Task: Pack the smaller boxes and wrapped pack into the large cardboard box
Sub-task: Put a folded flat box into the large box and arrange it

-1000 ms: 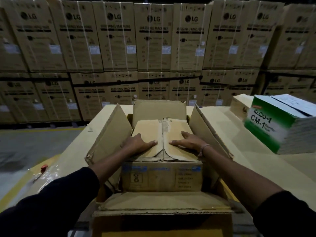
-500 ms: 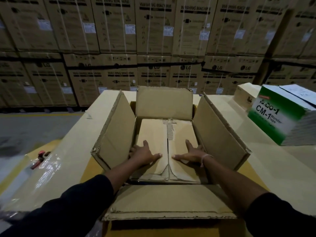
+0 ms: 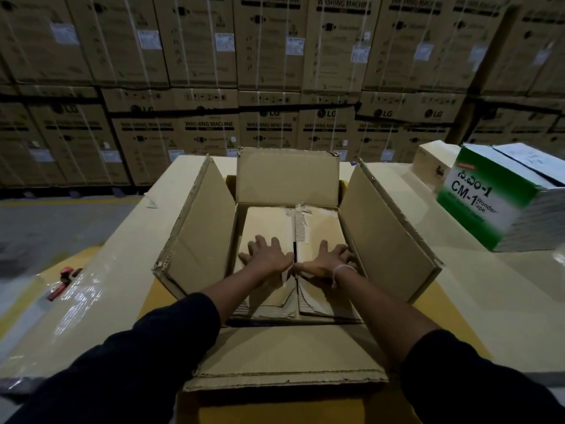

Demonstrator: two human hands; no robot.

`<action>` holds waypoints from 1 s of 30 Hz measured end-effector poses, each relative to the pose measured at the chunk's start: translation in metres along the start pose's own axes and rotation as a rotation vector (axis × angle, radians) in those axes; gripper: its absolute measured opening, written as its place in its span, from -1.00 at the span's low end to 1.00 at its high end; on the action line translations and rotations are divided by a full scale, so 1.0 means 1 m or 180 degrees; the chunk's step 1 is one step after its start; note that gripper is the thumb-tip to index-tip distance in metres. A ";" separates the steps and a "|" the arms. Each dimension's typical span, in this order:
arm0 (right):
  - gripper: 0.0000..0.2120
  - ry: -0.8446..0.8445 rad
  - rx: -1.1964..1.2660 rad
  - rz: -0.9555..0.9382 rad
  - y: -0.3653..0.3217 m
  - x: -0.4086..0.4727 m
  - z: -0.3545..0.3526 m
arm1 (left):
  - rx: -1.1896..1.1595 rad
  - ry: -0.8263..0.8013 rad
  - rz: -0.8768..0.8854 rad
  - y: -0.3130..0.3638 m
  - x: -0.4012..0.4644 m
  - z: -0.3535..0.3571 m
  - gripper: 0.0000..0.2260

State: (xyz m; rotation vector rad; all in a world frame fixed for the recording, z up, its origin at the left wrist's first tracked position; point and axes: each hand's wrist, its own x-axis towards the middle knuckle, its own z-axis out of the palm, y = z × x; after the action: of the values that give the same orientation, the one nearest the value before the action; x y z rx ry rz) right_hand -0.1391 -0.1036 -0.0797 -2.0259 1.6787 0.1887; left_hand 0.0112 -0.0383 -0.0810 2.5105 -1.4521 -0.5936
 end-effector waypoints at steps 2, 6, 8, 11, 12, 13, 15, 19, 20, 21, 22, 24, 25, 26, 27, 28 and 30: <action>0.30 -0.0010 0.0091 -0.0080 0.004 0.000 -0.003 | 0.0020 0.0060 -0.0042 0.003 0.003 0.000 -0.25; 0.42 -0.0110 0.0403 -0.0341 0.016 0.001 -0.017 | 0.0055 0.0006 -0.0047 0.007 0.002 0.000 -0.07; 0.37 -0.0128 0.0436 -0.0445 0.019 0.001 -0.019 | 0.0046 0.0002 -0.0048 0.007 0.001 0.001 -0.01; 0.30 -0.0066 0.0401 -0.0443 0.018 -0.003 -0.015 | 0.0043 -0.0018 -0.0059 0.005 -0.001 -0.003 0.02; 0.27 -0.0077 0.0435 -0.0447 0.017 -0.006 -0.016 | 0.0045 -0.0018 -0.0047 0.005 -0.002 -0.005 0.00; 0.24 -0.0126 0.0527 -0.0456 0.017 -0.006 -0.018 | 0.0044 -0.0011 -0.0018 0.004 -0.002 -0.008 -0.03; 0.20 -0.0266 0.0864 -0.0457 0.017 -0.009 -0.029 | 0.0030 0.0002 0.0098 -0.001 -0.001 -0.014 -0.09; -0.06 -0.0562 0.1996 -0.0521 0.026 -0.006 -0.044 | -0.0033 -0.0173 0.0253 -0.008 0.003 -0.021 -0.01; -0.12 -0.0664 0.2211 -0.0491 0.030 -0.007 -0.046 | -0.0003 -0.0208 0.0250 -0.008 0.002 -0.020 0.03; -0.19 -0.0778 0.2383 -0.0485 0.033 -0.013 -0.050 | 0.0037 -0.0229 0.0258 -0.007 0.000 -0.017 0.08; -0.27 -0.0897 0.2497 -0.0487 0.035 -0.022 -0.054 | 0.0086 -0.0243 0.0284 -0.006 -0.002 -0.013 0.11; -0.40 -0.0958 0.2699 -0.0587 0.043 -0.031 -0.062 | 0.0205 -0.0280 0.0364 -0.005 -0.006 -0.007 0.12; -0.47 -0.0934 0.2857 -0.0643 0.046 -0.035 -0.066 | 0.0283 -0.0295 0.0389 -0.004 -0.008 -0.005 0.10; -0.51 -0.0915 0.3044 -0.0708 0.049 -0.038 -0.070 | 0.0356 -0.0306 0.0394 -0.003 -0.010 -0.004 0.08; -0.51 -0.0869 0.3171 -0.0709 0.052 -0.041 -0.075 | 0.0406 -0.0316 0.0394 -0.001 -0.011 -0.005 0.04; -0.51 -0.0797 0.3173 -0.0659 0.055 -0.045 -0.081 | 0.0412 -0.0329 0.0390 0.000 -0.012 -0.006 0.01; -0.62 -0.0606 0.2892 -0.0657 0.055 -0.051 -0.089 | 0.0332 -0.0338 0.0411 0.004 -0.011 -0.012 -0.04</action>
State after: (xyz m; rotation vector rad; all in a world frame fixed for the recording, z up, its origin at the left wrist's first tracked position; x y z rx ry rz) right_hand -0.2217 -0.1059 0.0024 -1.4017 1.1117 -0.3799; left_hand 0.0081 -0.0320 -0.0660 2.4711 -1.7102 -0.6531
